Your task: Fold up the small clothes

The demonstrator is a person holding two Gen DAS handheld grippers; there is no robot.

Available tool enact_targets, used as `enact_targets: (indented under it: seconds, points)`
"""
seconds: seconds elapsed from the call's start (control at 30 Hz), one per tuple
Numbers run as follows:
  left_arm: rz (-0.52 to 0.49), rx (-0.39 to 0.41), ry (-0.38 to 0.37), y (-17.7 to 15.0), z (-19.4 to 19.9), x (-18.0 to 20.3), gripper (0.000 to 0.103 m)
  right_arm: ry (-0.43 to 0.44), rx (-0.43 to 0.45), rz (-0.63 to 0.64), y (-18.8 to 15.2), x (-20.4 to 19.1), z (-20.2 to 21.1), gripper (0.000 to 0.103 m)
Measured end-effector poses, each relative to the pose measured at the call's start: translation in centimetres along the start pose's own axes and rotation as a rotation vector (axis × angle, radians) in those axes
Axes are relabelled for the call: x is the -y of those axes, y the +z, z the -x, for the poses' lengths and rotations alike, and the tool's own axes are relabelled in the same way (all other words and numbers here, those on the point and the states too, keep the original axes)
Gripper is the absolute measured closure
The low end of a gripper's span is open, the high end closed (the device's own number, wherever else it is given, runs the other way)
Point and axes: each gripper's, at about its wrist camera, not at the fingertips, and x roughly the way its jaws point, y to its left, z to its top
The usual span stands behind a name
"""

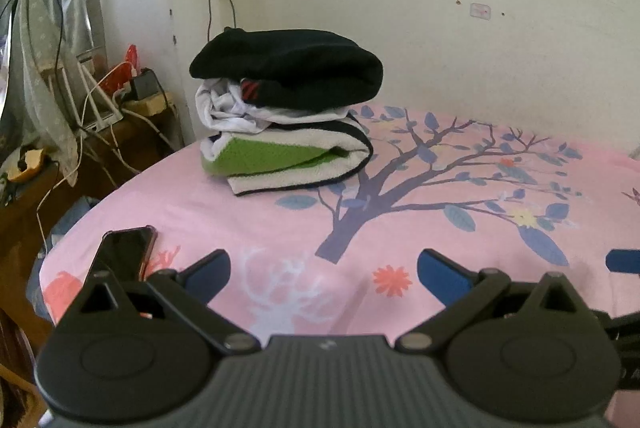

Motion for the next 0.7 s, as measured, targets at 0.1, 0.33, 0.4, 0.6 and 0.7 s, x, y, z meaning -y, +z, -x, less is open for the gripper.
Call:
enact_targets:
  seconds: [0.1,0.33,0.4,0.6,0.7]
  points:
    - [-0.002,0.004,0.029,0.2,0.1,0.1,0.0,0.001,0.008,-0.002,0.0,0.1,-0.1,0.016]
    - [-0.001,0.014,0.058,0.4,0.2,0.2,0.0,0.009,0.005,0.0,0.2,0.0,-0.6,0.016]
    - [0.004,0.001,0.068,0.5,0.1,0.1,0.0,0.009,0.006,0.005,0.3,-0.1,-0.7,0.016]
    - [0.034,-0.043,0.079,0.4,-0.6,-0.6,0.0,0.016,0.004,0.01,0.5,-0.5,-0.9,0.016]
    - [0.035,-0.053,0.079,0.3,-0.7,-0.7,0.0,0.023,0.009,0.003,0.7,-0.6,-0.9,0.016]
